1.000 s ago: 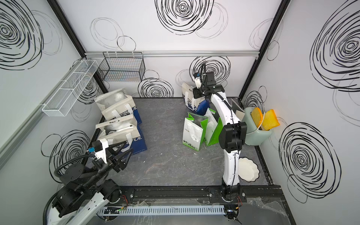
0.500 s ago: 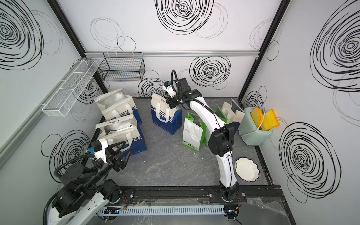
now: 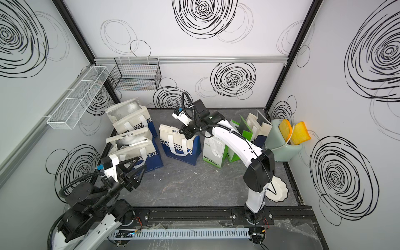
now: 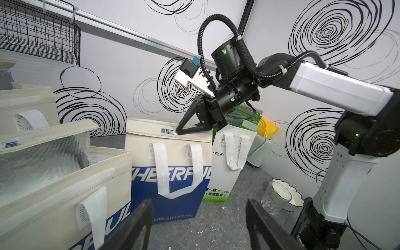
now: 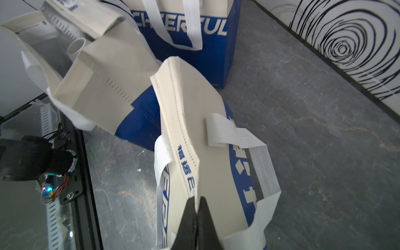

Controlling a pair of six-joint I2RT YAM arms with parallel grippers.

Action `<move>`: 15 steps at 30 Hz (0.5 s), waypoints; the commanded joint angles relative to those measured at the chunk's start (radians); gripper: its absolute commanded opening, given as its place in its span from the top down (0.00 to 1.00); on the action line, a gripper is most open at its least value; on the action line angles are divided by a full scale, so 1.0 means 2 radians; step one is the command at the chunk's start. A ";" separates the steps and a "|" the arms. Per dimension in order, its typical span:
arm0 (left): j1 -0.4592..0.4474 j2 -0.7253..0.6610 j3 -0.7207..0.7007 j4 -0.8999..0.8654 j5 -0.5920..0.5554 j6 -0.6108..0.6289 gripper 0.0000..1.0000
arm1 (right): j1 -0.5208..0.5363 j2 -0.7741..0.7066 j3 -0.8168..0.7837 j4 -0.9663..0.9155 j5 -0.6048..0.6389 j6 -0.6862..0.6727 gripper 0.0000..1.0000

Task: Open the takeout bag
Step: Move the takeout bag to the center of the board.

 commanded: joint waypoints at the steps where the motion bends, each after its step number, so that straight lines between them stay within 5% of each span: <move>1: 0.004 0.001 -0.005 0.013 0.007 0.005 0.27 | 0.008 -0.080 -0.043 0.039 -0.046 0.008 1.00; 8: 0.001 0.011 0.000 0.047 0.049 -0.011 0.17 | 0.031 -0.171 -0.154 0.057 -0.093 0.012 1.00; 15: 0.001 0.035 -0.061 0.138 0.078 -0.090 0.22 | 0.051 -0.212 -0.212 0.035 -0.120 -0.028 1.00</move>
